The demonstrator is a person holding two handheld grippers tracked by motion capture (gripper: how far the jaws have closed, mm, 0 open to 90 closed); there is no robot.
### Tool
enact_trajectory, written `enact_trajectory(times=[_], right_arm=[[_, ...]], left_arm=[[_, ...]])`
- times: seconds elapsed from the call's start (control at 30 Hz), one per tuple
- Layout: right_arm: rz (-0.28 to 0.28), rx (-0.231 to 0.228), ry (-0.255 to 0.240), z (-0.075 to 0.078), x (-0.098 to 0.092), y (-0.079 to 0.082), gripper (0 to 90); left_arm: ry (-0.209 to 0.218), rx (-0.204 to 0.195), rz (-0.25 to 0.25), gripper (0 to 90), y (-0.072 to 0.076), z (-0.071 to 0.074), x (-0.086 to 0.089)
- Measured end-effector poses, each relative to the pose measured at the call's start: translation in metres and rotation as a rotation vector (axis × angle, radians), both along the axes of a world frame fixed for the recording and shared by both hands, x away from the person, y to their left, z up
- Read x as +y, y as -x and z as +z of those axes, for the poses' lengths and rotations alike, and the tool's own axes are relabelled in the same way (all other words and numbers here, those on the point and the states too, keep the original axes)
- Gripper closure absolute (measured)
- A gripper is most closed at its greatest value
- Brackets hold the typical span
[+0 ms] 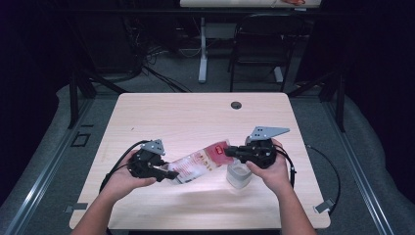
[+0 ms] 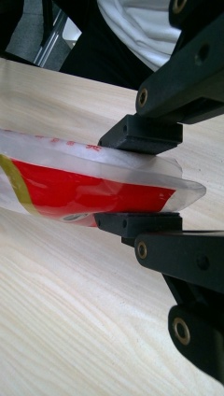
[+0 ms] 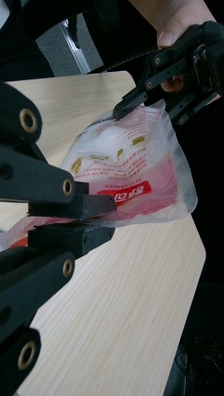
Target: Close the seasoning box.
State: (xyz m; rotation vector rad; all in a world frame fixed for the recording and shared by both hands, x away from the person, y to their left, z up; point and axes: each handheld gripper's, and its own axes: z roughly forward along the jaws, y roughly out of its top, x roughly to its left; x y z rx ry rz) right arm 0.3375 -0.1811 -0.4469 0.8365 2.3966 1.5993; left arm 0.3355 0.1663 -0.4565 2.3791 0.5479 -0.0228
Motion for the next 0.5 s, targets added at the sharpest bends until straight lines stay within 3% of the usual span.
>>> enact_trajectory(times=[0.5], right_arm=[[-0.011,0.009,0.010,0.001,-0.004,0.001,86.0]], left_arm=[[-0.001,-0.011,0.000,65.6,-0.001,0.011,-0.002]])
